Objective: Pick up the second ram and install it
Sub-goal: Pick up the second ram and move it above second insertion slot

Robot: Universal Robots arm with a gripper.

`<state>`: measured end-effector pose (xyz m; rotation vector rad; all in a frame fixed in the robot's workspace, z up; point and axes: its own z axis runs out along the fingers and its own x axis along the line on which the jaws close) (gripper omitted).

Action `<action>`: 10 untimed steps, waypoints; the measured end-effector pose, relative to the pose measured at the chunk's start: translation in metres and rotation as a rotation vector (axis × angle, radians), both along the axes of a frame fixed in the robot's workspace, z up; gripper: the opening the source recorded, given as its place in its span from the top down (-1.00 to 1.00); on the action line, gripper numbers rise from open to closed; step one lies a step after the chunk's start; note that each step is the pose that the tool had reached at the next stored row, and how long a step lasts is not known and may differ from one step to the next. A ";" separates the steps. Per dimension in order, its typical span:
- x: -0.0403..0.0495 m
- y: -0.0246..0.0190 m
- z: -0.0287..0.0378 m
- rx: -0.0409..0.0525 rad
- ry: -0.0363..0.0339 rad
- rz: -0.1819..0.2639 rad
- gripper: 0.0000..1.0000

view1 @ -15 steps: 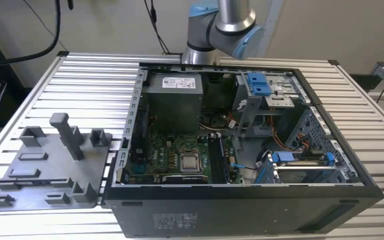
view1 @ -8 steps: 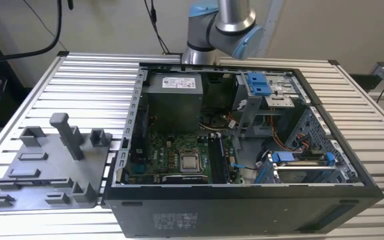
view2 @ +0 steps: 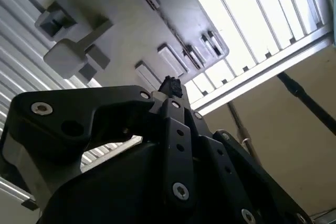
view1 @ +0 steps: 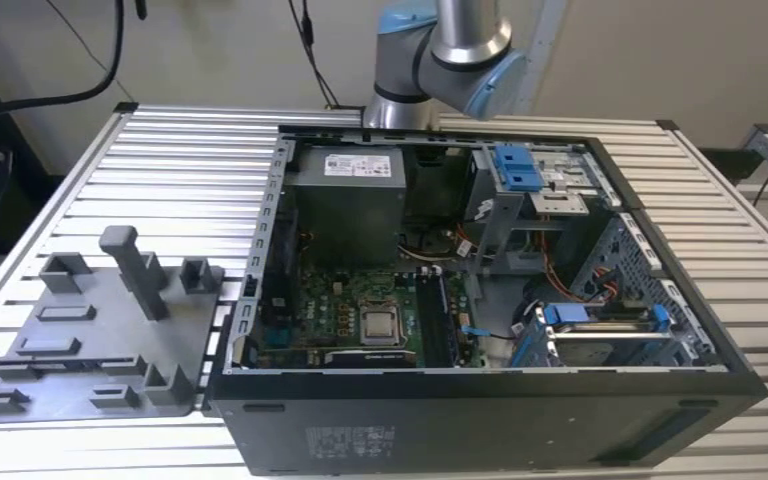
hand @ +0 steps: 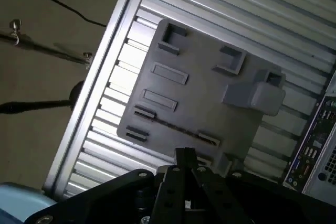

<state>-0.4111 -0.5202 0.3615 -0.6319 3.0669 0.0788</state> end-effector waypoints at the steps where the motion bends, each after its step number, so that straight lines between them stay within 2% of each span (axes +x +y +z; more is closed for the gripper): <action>1: 0.0000 0.0000 0.0000 0.0000 0.0000 0.019 0.79; 10: 0.0000 0.0000 0.0000 -0.0001 0.0000 0.165 0.79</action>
